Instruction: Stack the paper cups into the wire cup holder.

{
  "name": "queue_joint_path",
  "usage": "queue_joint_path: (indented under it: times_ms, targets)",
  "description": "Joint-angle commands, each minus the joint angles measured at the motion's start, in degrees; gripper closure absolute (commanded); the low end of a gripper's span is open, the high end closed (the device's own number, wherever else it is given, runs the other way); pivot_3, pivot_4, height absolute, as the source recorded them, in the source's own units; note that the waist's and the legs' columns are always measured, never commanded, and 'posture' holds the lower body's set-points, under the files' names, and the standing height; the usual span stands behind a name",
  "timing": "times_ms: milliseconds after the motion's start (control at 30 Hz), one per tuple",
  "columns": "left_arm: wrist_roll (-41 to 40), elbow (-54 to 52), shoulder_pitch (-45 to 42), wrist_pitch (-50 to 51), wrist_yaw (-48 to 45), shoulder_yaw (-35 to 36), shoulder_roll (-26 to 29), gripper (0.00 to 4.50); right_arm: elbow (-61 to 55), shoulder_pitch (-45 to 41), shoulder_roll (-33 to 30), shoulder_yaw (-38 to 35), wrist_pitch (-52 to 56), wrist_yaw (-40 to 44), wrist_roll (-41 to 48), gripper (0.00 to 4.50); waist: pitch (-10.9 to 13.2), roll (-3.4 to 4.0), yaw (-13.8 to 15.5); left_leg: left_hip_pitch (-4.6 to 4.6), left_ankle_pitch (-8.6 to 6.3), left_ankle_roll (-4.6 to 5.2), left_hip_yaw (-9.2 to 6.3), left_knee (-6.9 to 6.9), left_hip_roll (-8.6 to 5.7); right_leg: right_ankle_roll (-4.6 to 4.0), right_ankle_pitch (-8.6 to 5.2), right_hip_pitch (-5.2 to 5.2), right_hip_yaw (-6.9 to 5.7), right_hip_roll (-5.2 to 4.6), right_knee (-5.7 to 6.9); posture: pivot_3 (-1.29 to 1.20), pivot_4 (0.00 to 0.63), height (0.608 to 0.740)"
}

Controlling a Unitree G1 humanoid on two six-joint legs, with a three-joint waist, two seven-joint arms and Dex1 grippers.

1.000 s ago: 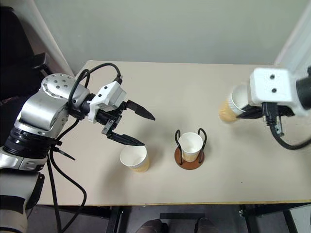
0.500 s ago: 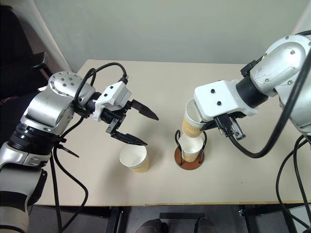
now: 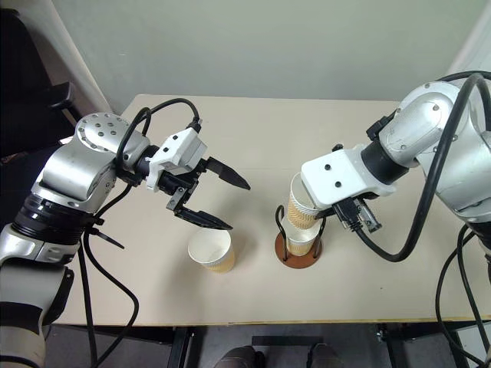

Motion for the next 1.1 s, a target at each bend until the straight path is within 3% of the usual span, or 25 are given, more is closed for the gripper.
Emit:
queue_joint_path:
  times_ms: [33,233,267,333,533,667,767,900,1100]
  targets:
    - [0.0,-0.6,-1.4,-0.8,-1.8,1.8,0.7,0.00,-0.9,0.3,0.2,-0.1,-1.6,0.2,-1.8,4.47,0.0,0.00,0.0,0.00,0.00,0.00,0.00,0.01,0.00,0.00,0.00,0.00,0.00,0.00,0.00,0.00,0.150,0.740]
    - [0.1,-0.6,-1.6,-0.8,-1.8,1.7,0.6,0.00,-0.2,1.9,0.8,0.4,-4.3,0.2,-5.3,4.47,0.0,0.00,0.0,0.00,0.00,0.00,-0.01,-0.02,0.00,0.00,0.00,0.00,0.00,0.00,0.00,0.00,0.150,0.740]
    - [0.0,-0.8,-1.6,-0.7,-1.8,1.8,0.6,0.00,-0.1,2.1,0.8,0.5,-4.3,0.2,-5.6,4.30,0.0,0.00,0.0,0.00,0.00,0.00,0.00,-0.01,0.00,0.00,0.00,0.00,0.00,-0.01,0.00,0.00,0.150,0.740]
    - [0.0,-1.0,-1.6,-0.4,-1.8,1.7,0.7,0.00,-0.2,2.2,1.9,-0.1,-2.9,0.2,-5.9,3.86,0.0,0.00,0.0,0.00,0.00,0.00,0.02,-0.01,0.00,0.00,0.00,0.00,0.01,-0.01,0.00,0.00,0.150,0.740]
    - [0.6,-1.3,-1.2,-0.5,-1.8,1.5,1.5,0.00,-0.6,1.8,4.9,-3.3,2.7,-2.1,-5.6,1.97,0.0,0.00,-0.1,0.00,0.01,-0.01,0.00,-0.02,0.00,0.00,0.00,-0.01,-0.01,0.00,0.02,0.00,0.150,0.740]
    - [0.6,-3.9,0.1,-0.2,-1.8,3.3,4.2,0.00,0.9,1.2,7.3,-11.5,14.1,-9.0,-1.7,0.61,0.0,-0.01,-0.1,-0.01,0.01,-0.01,0.03,-0.04,0.00,0.00,0.00,-0.03,0.00,0.00,-0.02,0.00,0.150,0.740]
    - [-1.3,-9.1,2.6,1.9,-1.8,5.1,9.5,0.00,2.4,2.7,8.0,-21.2,24.2,-13.6,3.8,0.61,0.0,-0.02,-0.1,-0.01,0.01,-0.02,0.04,-0.13,0.00,-0.03,-0.02,-0.06,0.01,0.01,-0.07,0.00,0.150,0.740]
    - [-5.0,-15.4,6.4,4.2,-1.8,6.6,17.3,0.00,2.7,5.8,6.6,-28.3,29.7,-15.2,9.4,0.61,0.0,-0.03,0.0,0.01,0.05,-0.09,0.02,-0.41,-0.01,-0.11,-0.07,-0.08,0.01,0.02,-0.17,0.00,0.150,0.740]
    - [-13.8,-21.7,12.0,6.9,-1.8,7.5,31.3,0.00,5.2,7.7,6.3,-30.3,29.5,-14.7,15.4,0.61,0.0,-0.06,-0.3,0.03,0.20,-0.36,0.02,-0.70,0.01,-0.16,-0.13,-0.33,0.05,0.04,-0.06,0.00,0.150,0.740]
